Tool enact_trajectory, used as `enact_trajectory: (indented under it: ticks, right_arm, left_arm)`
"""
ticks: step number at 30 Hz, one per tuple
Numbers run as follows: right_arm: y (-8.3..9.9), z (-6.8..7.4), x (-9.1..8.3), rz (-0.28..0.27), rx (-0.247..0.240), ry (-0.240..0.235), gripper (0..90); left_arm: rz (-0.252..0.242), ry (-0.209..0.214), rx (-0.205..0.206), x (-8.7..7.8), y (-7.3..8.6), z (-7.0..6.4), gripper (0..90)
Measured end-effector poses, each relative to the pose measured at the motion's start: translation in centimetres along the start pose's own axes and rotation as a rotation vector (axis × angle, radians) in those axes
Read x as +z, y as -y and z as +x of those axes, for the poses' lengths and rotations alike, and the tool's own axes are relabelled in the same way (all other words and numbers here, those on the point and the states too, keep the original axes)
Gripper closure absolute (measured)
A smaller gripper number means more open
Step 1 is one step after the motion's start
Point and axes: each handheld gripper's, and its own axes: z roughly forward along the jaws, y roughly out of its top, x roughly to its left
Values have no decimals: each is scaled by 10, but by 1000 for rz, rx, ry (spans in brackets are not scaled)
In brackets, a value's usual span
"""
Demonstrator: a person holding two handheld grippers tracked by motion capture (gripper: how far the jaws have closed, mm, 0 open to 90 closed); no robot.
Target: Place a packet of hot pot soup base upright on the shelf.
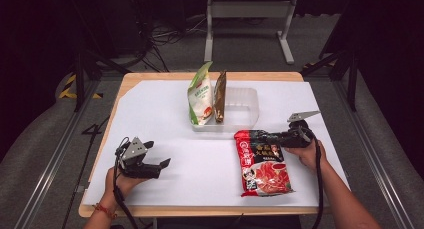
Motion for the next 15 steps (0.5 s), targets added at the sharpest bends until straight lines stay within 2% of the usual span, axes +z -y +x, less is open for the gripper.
enact_trajectory:
  ticks: [1, 3, 4, 10, 13, 15]
  right_arm:
    - [-1, 1, -2, -5, -10, 3, 723]
    - [-1, 2, -3, -9, -11, 0, 737]
    - [0, 1, -8, -16, -18, -19, 767]
    - [4, 2, -18, -30, -23, -43, 783]
    - [6, 3, -21, -34, -26, -49, 767]
    - [7, 2, -21, -13, -32, -53, 681]
  left_arm:
    - [-8, -2, 3, 0, 0, 1, 130]
    - [-8, -7, 0, -1, 0, 1, 130]
    - [-13, -8, -2, -1, 0, 2, 130]
    - [-13, -12, -6, -1, 0, 2, 132]
    - [-6, -8, 3, 0, 0, 1, 132]
    - [0, -11, 14, 0, 0, 1, 133]
